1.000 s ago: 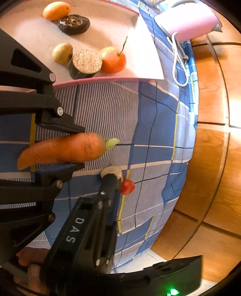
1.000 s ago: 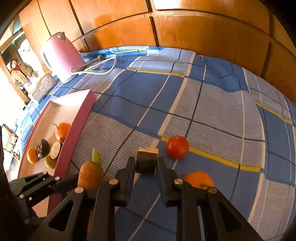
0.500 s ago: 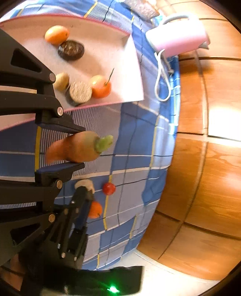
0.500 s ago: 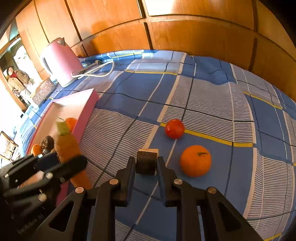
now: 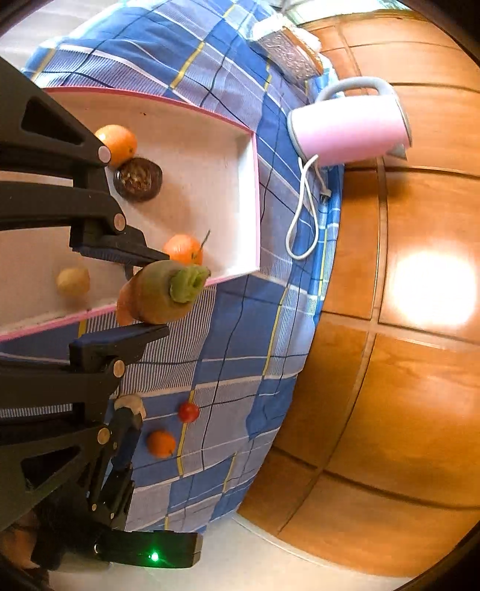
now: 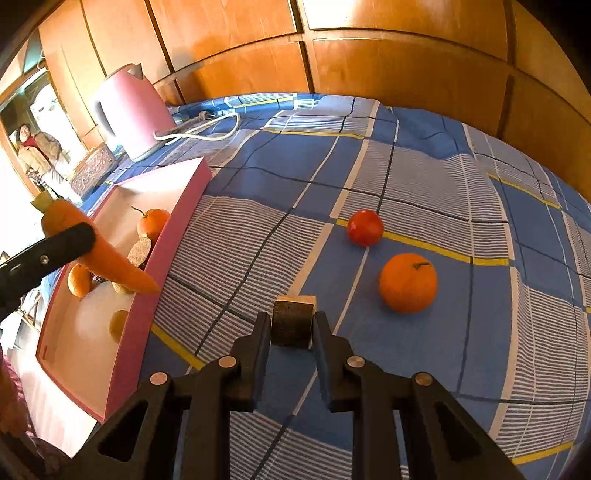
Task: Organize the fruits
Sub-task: 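Carry the carrot into the tray with left gripper while right carries yam slice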
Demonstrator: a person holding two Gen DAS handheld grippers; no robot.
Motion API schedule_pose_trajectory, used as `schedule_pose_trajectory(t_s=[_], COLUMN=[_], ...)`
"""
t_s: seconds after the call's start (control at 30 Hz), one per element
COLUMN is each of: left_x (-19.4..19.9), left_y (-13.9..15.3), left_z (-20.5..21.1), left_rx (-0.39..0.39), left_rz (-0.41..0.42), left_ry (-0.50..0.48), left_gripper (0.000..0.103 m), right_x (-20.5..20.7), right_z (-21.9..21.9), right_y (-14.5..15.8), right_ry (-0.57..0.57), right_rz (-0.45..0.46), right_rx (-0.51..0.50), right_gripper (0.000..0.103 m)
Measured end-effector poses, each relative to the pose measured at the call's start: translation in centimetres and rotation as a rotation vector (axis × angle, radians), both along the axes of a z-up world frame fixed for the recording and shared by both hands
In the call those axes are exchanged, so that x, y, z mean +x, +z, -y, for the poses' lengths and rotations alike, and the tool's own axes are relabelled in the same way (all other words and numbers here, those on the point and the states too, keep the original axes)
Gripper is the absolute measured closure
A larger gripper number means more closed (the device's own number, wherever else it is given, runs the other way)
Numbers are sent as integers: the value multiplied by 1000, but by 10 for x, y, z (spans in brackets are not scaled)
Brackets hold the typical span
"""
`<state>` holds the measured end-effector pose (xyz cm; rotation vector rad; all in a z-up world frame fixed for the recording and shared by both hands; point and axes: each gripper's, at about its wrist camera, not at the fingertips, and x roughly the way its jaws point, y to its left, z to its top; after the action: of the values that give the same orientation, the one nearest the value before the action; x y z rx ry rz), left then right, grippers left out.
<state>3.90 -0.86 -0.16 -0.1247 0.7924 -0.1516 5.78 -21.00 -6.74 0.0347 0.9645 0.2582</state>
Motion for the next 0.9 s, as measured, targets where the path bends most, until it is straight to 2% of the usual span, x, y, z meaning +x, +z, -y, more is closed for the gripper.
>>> schedule_pose_trajectory(t_s=[0.1,0.27,0.43,0.6,0.7,0.77,0.83,0.9], left_x=[-2,-3,3,24,43,54,59,58], left_y=[1,3,10,9,1,-4,-6,-8], left_z=[-7,-24,-60,-99,-108,-111,-113,-116], left_rx=[-11,-80,-112,-92,-57,-50,-42,-53], left_rz=[2,-13,-3,-10,-41,-55,-54,-60], left_ry=[15,11,90,173,178,172,197,227], left_gripper=[72,73,73,73,73,69,53,49], right_x=[0,0,-1,1,1,1,2,2], right_z=[0,-2,-4,-6,-6,-6,-6,-6], right_y=[-1,-1,-1,-1,-1,-1,-1,-1], right_ry=[1,0,6,8,6,5,4,5], right_rz=[0,10,20,23,22,23,21,21], right_rx=[15,2,-20,-28,-27,-25,-24,-26], right_gripper=[80,80,80,80,80,80,80,80])
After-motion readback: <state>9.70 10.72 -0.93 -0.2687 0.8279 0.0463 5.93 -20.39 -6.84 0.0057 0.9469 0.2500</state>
